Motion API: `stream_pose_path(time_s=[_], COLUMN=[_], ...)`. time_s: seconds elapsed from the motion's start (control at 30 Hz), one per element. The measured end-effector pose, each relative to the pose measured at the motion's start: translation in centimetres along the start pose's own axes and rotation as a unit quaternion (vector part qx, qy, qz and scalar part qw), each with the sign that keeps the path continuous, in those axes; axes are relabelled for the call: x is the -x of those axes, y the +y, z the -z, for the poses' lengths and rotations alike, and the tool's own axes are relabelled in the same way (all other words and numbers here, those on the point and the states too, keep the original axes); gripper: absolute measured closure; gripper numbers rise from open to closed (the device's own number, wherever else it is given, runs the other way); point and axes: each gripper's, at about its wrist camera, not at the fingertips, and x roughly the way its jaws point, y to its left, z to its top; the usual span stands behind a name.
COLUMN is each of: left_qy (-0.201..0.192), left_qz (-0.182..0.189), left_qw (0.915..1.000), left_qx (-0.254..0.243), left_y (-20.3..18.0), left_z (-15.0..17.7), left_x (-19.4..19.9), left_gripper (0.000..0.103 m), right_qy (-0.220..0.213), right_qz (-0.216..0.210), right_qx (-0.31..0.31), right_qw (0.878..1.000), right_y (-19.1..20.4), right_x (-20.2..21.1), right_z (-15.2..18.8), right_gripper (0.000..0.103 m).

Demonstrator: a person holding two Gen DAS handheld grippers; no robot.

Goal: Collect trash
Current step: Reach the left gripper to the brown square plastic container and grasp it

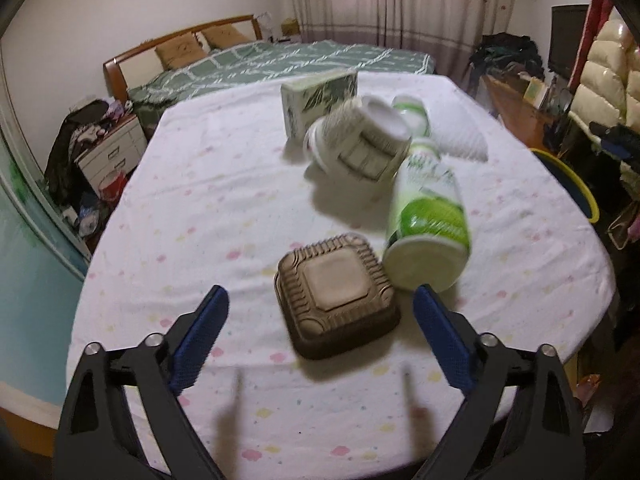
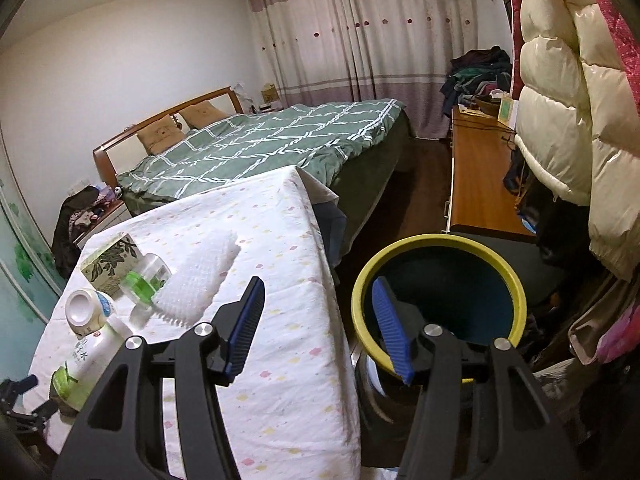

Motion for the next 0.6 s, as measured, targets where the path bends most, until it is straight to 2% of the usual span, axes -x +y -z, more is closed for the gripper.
stream_pose_path(time_s=[0.07,0.4,0.6], left_qy=[0.009,0.021,0.028], left_qz=[-0.001,0.005,0.006], left_qw=[0.9999,0.9993,0.9984], left_qx=[0.005,0.032,0.049], left_y=[0.1,0.0,0.6], left_z=[0.2,-0.7,-1.0], left_x=[-0.9,-3.5,-4.5], left_gripper=[0.018,0.02,0.03], right_qy=[0.003,0.026,0.03], right_qz=[-0.004,-0.022,-0.028], right_qx=[0.0,-0.001,0.002], right_qw=[1.0,0.999,0.999], right_y=[0.2,1.0,1.7], right_x=[-0.1,-1.6,-1.9], right_z=[0.2,1.1,1.4], right_gripper=[0.049,0.049,0.049])
